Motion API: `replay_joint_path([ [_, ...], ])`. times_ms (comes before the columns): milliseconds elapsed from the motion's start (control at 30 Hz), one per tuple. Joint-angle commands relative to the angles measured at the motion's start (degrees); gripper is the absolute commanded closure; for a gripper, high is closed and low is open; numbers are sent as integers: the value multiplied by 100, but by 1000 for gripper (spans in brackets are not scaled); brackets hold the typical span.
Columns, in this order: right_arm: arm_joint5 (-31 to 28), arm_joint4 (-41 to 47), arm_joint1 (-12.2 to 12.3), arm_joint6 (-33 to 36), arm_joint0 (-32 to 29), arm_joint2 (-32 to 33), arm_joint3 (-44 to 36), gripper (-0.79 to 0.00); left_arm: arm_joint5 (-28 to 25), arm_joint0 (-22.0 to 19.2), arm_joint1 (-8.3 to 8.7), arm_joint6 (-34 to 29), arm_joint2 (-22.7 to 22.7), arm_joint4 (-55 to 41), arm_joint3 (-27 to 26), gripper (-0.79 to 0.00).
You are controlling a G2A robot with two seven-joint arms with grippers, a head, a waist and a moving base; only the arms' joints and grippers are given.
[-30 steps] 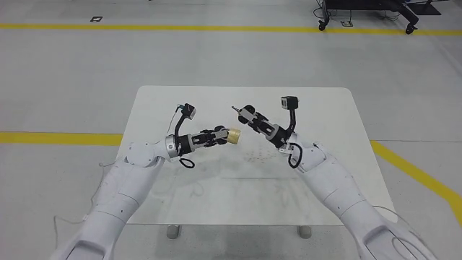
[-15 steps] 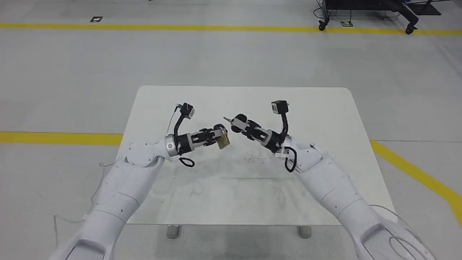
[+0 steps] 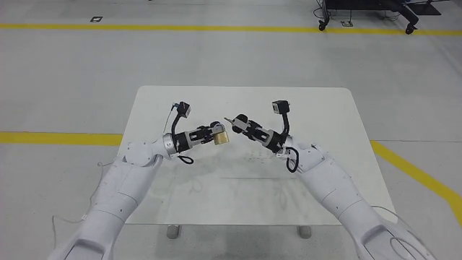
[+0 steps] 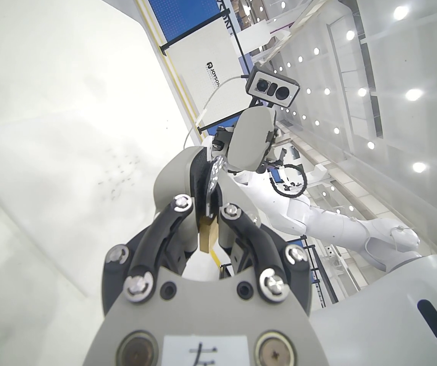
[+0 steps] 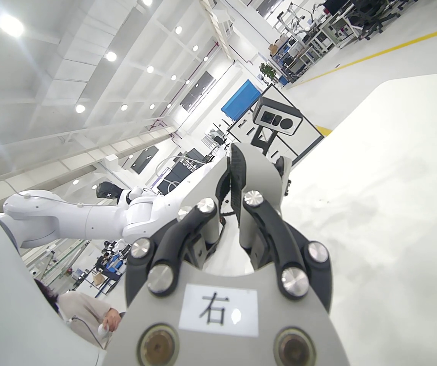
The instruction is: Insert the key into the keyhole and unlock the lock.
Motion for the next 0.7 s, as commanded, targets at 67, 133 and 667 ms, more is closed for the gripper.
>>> replay_joint_path([
  [67,0,0,0,0,0,0,0,0,516,72,-28,211,77,-69,-39,0],
  [133,88,-18,15,-125,-71,77,-153,0,1128,16,-58,350,125,-178,53,0],
  [667,430,-1385,320,-499,-633,911,-1017,0,1628,-311,-91,561,15,-351,106,0],
])
